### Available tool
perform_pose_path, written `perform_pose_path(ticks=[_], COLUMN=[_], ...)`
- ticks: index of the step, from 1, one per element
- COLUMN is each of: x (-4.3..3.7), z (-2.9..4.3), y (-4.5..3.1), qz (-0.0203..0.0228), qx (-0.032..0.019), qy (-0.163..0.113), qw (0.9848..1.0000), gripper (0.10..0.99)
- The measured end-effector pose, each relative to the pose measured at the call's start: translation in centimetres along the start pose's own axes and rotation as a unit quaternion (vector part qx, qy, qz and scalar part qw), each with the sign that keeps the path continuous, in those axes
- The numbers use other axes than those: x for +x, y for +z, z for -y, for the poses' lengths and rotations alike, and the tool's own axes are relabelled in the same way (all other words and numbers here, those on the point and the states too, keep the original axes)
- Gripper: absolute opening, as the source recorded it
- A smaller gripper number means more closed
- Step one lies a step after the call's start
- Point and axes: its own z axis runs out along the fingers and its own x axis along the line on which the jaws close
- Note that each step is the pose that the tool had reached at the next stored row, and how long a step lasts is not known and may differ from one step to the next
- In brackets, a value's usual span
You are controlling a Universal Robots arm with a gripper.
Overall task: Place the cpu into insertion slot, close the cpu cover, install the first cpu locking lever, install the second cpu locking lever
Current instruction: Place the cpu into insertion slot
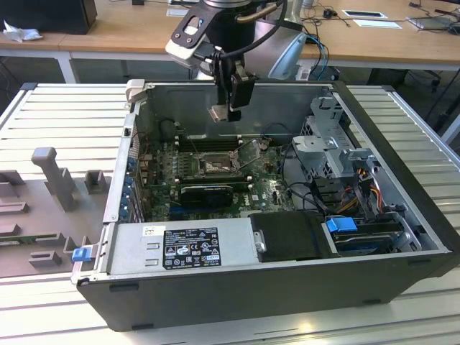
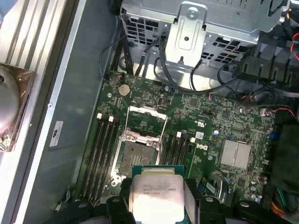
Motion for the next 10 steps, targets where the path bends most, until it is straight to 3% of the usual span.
perform_pose_path(ticks=[3, 5, 10], x=[0.0, 0.0, 0.0], z=[0.0, 0.01, 0.01], y=[0.02, 0.04, 0.07], qz=[0.0021, 0.0042, 0.0067], qx=[-0.0005, -0.0009, -0.0015], qy=[0.024, 0.048, 0.076], qw=[0.9997, 0.9989, 0.9971], gripper=[0.525, 0.525, 0.525])
